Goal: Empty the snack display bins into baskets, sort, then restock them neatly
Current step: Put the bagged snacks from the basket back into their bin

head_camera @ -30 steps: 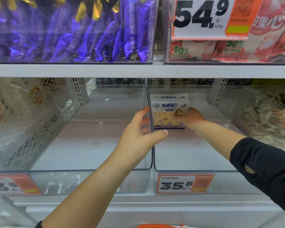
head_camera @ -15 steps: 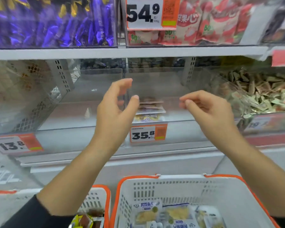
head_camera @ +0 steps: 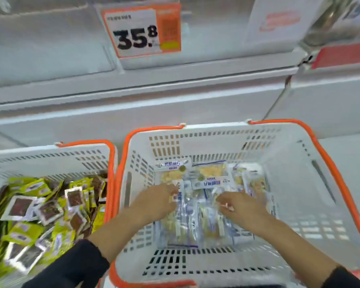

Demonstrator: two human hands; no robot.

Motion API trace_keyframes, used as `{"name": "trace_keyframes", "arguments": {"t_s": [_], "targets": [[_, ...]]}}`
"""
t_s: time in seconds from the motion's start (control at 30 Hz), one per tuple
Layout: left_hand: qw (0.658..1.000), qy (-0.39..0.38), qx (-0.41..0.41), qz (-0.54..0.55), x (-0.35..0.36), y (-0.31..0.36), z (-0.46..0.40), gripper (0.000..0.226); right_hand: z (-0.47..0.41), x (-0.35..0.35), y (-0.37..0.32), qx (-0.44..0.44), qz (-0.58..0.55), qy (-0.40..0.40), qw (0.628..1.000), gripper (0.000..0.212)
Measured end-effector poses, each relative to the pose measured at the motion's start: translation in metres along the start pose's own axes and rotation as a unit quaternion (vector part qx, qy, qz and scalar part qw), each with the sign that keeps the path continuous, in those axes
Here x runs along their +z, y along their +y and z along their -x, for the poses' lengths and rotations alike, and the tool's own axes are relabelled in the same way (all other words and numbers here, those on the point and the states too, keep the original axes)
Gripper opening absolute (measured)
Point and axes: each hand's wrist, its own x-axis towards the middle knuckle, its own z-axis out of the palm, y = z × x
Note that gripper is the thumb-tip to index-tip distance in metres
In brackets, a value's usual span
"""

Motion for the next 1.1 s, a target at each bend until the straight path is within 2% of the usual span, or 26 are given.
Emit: {"name": "trace_keyframes", "arguments": {"t_s": [0.07,0.13,0.23,0.3,0.33,0.4,0.43,0.5,0.57,0.63,0.73,0.77,0.8,0.83,0.9,0.97,1.03,1.1], "targets": [[0.995,-0.06,-0.024,-0.077,0.019,-0.004,-0.021,0.047,-0.013,0.011,0.007,0.001,0.041,-0.039,0.998,0.051],[0.986,-0.085,-0.025,-0.139,0.037,-0.005,-0.036,0.054,-0.025,0.018,0.01,-0.015,0.062,-0.069,0.996,0.066],[0.978,-0.049,-0.014,-0.202,0.052,-0.002,-0.048,0.054,-0.036,0.028,0.01,-0.034,0.099,-0.089,0.991,0.081],[0.979,-0.048,0.001,-0.2,0.05,0.0,-0.049,0.044,-0.042,0.035,0.011,-0.045,0.141,-0.065,0.987,0.077],[0.984,-0.066,-0.001,-0.163,0.046,-0.001,-0.048,0.037,-0.044,0.037,0.013,-0.044,0.141,-0.052,0.988,0.068],[0.993,-0.11,-0.032,-0.04,0.032,-0.007,-0.044,0.021,-0.045,0.031,0.015,-0.016,0.051,-0.041,0.998,0.044],[0.993,-0.104,-0.051,0.025,0.022,-0.01,-0.042,0.016,-0.043,0.025,0.018,0.006,-0.021,-0.029,0.999,0.033],[0.983,-0.038,-0.074,0.162,0.003,-0.013,-0.038,0.013,-0.037,0.006,0.022,0.053,-0.163,0.044,0.984,0.02],[0.945,0.032,-0.093,0.312,-0.012,-0.01,-0.034,0.02,-0.029,-0.013,0.022,0.083,-0.281,0.152,0.944,0.017],[0.883,0.086,-0.123,0.444,-0.016,-0.006,-0.03,0.024,-0.023,-0.027,0.018,0.091,-0.39,0.219,0.89,0.013],[0.782,0.155,-0.15,0.584,-0.014,0.0,-0.025,0.016,-0.023,-0.032,0.009,0.122,-0.503,0.211,0.829,0.016],[0.758,0.162,-0.131,0.618,-0.013,0.004,-0.023,0.013,-0.024,-0.031,0.005,0.145,-0.536,0.194,0.809,0.024],[0.747,0.161,-0.098,0.637,-0.012,0.008,-0.021,0.013,-0.025,-0.027,0.003,0.171,-0.573,0.176,0.782,0.033],[0.753,0.16,-0.066,0.635,-0.01,0.013,-0.019,0.015,-0.025,-0.026,-0.001,0.187,-0.615,0.161,0.749,0.035],[0.788,0.155,-0.021,0.596,-0.006,0.019,-0.017,0.018,-0.026,-0.022,-0.007,0.187,-0.697,0.128,0.68,0.022],[0.804,0.124,0.013,0.581,-0.001,0.022,-0.018,0.022,-0.026,-0.019,-0.013,0.182,-0.751,0.113,0.625,0.02],[0.807,0.079,0.037,0.584,0.004,0.025,-0.019,0.031,-0.024,-0.016,-0.019,0.177,-0.765,0.113,0.608,0.016],[0.795,0.082,0.046,0.599,0.006,0.029,-0.019,0.036,-0.022,-0.014,-0.026,0.172,-0.768,0.115,0.606,0.013]]}}
